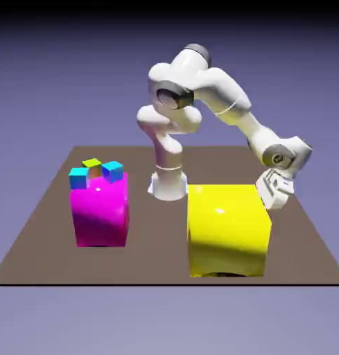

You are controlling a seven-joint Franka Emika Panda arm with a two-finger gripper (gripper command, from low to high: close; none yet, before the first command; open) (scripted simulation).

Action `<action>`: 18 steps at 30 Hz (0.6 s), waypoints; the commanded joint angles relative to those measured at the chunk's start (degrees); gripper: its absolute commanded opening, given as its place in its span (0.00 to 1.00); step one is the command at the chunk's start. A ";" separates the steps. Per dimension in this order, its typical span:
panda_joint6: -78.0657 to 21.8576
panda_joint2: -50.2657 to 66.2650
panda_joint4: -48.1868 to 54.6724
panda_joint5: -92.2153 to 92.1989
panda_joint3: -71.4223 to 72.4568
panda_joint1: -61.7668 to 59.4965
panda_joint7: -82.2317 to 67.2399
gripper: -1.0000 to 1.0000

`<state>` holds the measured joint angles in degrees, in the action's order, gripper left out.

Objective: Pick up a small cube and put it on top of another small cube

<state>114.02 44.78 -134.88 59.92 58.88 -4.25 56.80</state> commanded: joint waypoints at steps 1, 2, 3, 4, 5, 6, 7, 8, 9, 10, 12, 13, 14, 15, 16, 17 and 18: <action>0.54 0.66 -0.11 1.01 -1.04 0.43 0.49 0.50; 0.54 0.66 -0.11 1.01 -1.04 0.43 0.49 0.00; 0.54 0.66 -0.11 1.01 -1.04 0.43 0.49 0.00; -0.53 -0.66 0.11 -1.01 1.03 -0.43 -0.49 0.00; -1.60 -1.98 0.33 -3.03 3.11 -1.29 -1.46 0.00; -2.68 -3.30 0.55 -5.05 5.18 -2.15 -2.44 0.00; -3.75 -4.63 0.77 -7.08 7.26 -3.01 -3.42 0.00; -4.03 -5.16 1.06 -7.50 7.97 -2.40 -4.38 0.00; -3.94 -5.67 1.56 -7.00 6.75 -0.41 -4.89 0.00; -4.45 -7.28 2.28 -7.49 4.67 1.48 -4.75 0.00; -5.47 -10.48 3.72 -8.46 0.51 5.25 -4.47 0.00; -5.98 -12.09 4.44 -8.95 -1.56 7.14 -4.34 0.00; -6.49 -13.69 5.16 -9.43 -3.64 9.03 -4.20 0.00; -7.00 -15.29 5.88 -9.92 -5.72 10.91 -4.06 0.00; -7.51 -16.89 6.60 -10.40 -7.79 12.80 -3.92 0.00; -8.02 -18.50 7.32 -10.89 -9.87 14.68 -3.78 0.00; -8.53 -20.10 8.04 -11.37 -11.95 16.57 -3.65 0.00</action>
<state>105.50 24.68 -126.84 48.39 46.94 12.31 53.11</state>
